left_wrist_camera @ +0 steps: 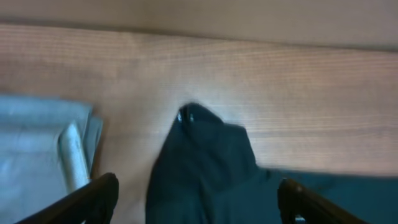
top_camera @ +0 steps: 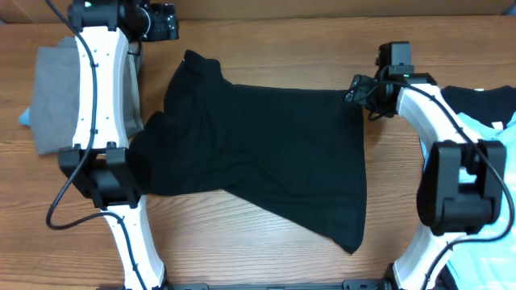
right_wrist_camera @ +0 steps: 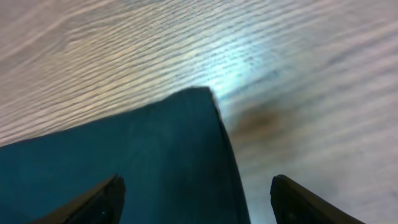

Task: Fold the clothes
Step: 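Stretch the black T-shirt between both grippers and lay it flat mid-table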

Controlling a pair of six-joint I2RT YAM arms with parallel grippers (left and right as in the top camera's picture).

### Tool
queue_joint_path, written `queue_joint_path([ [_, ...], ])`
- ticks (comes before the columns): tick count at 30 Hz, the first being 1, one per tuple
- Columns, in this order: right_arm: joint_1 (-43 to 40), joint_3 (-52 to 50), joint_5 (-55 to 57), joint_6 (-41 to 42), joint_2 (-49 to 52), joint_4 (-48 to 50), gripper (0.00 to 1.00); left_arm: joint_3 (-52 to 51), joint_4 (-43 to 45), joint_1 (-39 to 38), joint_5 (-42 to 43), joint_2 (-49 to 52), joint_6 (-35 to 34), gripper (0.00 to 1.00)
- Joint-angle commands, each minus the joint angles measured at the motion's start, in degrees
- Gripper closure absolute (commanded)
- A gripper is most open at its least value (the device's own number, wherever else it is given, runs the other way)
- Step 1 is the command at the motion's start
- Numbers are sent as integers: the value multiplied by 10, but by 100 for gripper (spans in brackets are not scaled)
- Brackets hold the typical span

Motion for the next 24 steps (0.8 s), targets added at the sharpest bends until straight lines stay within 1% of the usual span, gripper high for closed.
queue_joint_path([
  [1, 0, -4, -3, -45, 34, 31, 23, 50, -50, 0, 10, -54, 16, 20],
  [7, 0, -4, -3, -69, 82, 90, 24, 55, -124, -4, 10, -128, 16, 22],
  [8, 0, -4, -3, -69, 87, 96, 25, 55, -132, -4, 10, -137, 16, 22],
  [10, 0, -4, -6, -69, 92, 104, 30, 55, -147, -4, 9, -150, 20, 22],
  [11, 0, -4, -14, -70, 93, 107, 35, 55, -154, -4, 9, -155, 20, 22],
  [12, 0, -4, -29, -76, 94, 109, 45, 55, -160, -4, 9, -158, 20, 22],
  [13, 0, -4, -49, -84, 94, 109, 64, 55, -167, -4, 8, -161, 20, 22],
  [15, 0, -4, -72, -83, 94, 109, 75, 55, -180, -4, 6, -161, 20, 23],
  [16, 0, -4, -72, -80, 94, 112, 84, 55, -190, -4, 5, -161, 20, 24],
  [17, 0, -4, -72, -78, 94, 116, 89, 55, -195, -4, 5, -161, 20, 24],
  [18, -2, -3, -72, -78, 94, 122, 96, 55, -198, -4, 5, -160, 20, 25],
  [21, -19, 14, -47, -49, 92, 138, 96, 55, -201, -4, 5, -160, 20, 25],
  [24, -55, 59, -11, -2, 92, 150, 96, 55, -200, -4, 5, -160, 20, 24],
])
